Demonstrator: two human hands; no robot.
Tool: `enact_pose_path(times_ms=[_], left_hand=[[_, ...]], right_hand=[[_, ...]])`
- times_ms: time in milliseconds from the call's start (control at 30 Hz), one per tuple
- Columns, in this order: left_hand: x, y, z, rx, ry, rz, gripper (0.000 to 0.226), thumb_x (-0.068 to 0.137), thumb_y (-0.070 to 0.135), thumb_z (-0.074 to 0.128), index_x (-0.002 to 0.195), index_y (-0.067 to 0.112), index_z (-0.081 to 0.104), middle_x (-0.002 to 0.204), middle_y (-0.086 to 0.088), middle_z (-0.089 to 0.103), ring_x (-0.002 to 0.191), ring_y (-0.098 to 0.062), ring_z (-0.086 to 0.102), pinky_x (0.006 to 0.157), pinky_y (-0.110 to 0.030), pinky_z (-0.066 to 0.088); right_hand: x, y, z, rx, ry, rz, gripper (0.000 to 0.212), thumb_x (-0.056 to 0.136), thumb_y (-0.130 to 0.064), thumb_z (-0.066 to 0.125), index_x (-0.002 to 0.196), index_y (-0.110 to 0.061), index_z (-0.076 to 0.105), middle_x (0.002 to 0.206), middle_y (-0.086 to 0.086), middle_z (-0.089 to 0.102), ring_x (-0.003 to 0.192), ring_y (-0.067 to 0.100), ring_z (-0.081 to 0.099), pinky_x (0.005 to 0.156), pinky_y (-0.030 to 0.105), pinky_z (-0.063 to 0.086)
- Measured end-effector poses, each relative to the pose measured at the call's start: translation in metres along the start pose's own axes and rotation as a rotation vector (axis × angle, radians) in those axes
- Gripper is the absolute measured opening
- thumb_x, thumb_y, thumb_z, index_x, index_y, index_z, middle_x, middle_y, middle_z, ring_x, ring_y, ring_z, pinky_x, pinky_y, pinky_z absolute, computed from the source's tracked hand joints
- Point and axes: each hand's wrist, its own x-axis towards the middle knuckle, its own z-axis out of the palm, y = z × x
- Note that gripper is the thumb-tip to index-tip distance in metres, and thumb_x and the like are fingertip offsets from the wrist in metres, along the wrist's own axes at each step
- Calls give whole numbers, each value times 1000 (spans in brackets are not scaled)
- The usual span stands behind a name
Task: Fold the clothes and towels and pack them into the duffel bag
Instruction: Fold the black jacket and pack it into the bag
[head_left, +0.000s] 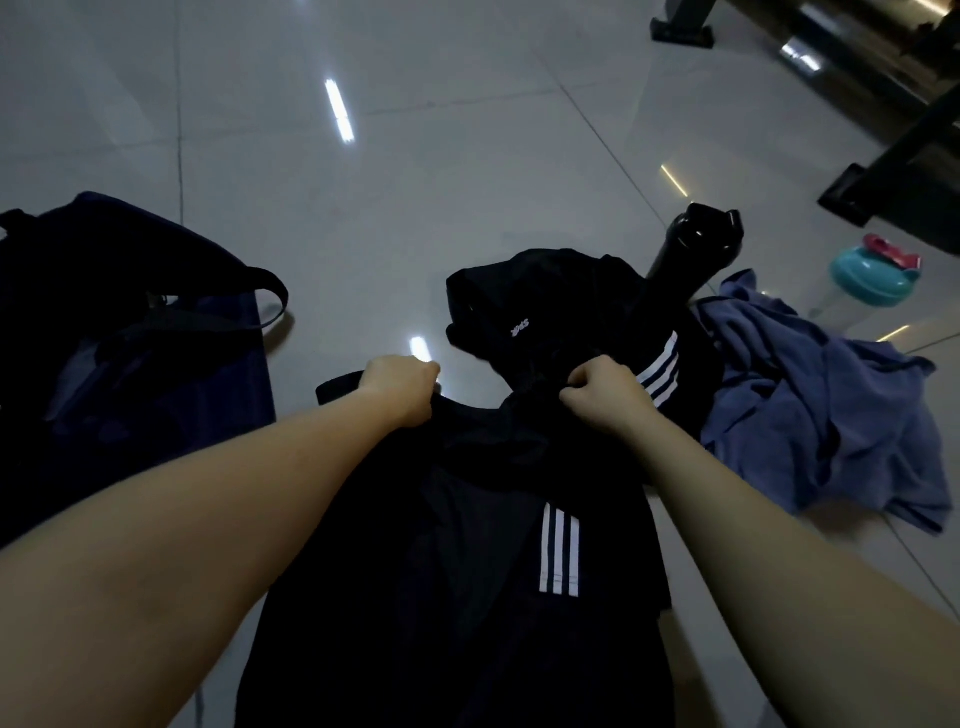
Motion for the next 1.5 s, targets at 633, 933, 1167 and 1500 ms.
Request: enact_pose_path(times_ms=[633, 933, 1167, 1500], left_hand=[[-30, 4, 21, -205, 156, 88, 68, 94, 35, 56, 156, 27, 30, 157, -4, 36, 143, -26, 35, 117, -43, 30], [-13, 4, 7, -341, 154, -194, 54, 90, 26, 62, 142, 21, 48, 123, -5, 66, 115, -29, 58, 104, -39, 37], [-11, -2, -21, -570, 442, -306, 22, 88, 18, 62, 109, 19, 57, 109, -8, 62, 104, -30, 57, 93, -40, 42], [-74, -1, 55, -149, 191, -216, 68, 98, 57, 43, 155, 22, 31, 166, -15, 19, 152, -33, 16, 123, -53, 11]], right_hand=[[-29, 37, -20, 333, 4, -147, 30, 79, 14, 52, 66, -9, 66, 56, -3, 61, 47, 0, 53, 49, 16, 41], [-21, 27, -49, 271, -236, -215, 36, 74, 21, 46, 68, -8, 67, 58, -2, 63, 52, 9, 55, 51, 23, 42], [-6, 33, -56, 221, 36, -99, 34, 82, 12, 48, 77, -16, 68, 72, 2, 66, 61, 16, 59, 58, 30, 47], [-2, 33, -36, -246, 397, 169, 29, 86, -7, 62, 114, -13, 58, 116, 13, 58, 103, 36, 57, 77, 39, 47]])
